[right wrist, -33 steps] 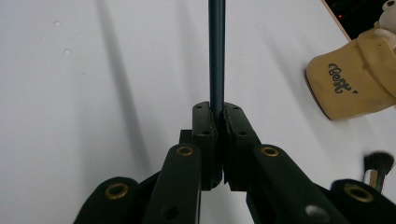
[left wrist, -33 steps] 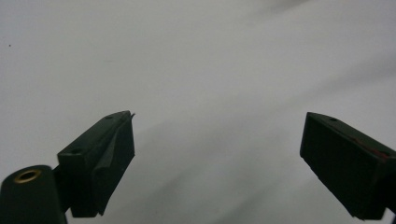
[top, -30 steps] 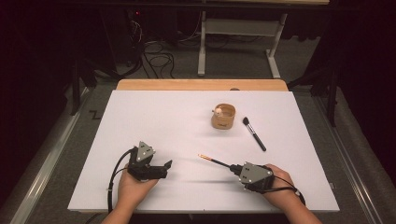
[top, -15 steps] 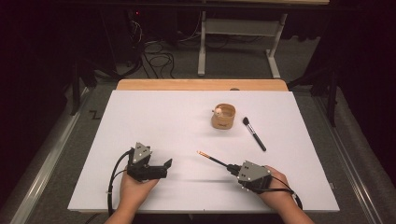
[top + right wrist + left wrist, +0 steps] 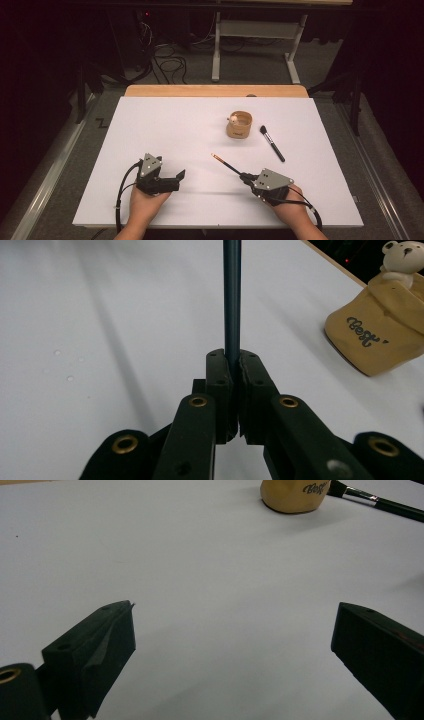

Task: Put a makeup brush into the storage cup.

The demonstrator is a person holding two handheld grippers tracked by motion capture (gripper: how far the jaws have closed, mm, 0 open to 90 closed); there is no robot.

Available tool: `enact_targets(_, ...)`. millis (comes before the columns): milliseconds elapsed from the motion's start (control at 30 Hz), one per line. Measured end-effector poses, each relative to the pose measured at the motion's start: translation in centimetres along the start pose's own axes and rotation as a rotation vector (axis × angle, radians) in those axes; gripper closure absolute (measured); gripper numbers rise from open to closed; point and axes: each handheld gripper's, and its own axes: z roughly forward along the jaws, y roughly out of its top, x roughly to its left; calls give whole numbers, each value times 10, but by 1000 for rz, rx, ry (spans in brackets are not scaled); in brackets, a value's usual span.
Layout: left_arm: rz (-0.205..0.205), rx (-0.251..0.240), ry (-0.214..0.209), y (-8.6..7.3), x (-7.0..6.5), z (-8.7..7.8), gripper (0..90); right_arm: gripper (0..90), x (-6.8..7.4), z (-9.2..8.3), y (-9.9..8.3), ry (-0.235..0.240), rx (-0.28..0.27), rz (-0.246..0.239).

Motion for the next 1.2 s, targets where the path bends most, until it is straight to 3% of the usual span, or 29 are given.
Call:
enact_targets(367,9,-31,-15,0,-2,-3,59,862,-3,-3,-11,-7,-69,118)
enact_targets(700,43,-70,-54,-1,-11,-5,69,862,-5,-9,-14,-11,-124,171)
enact_targets(1200,22,-140,-158,0,-21,-9,121,863,-7,-8,-12,-20,-173,214)
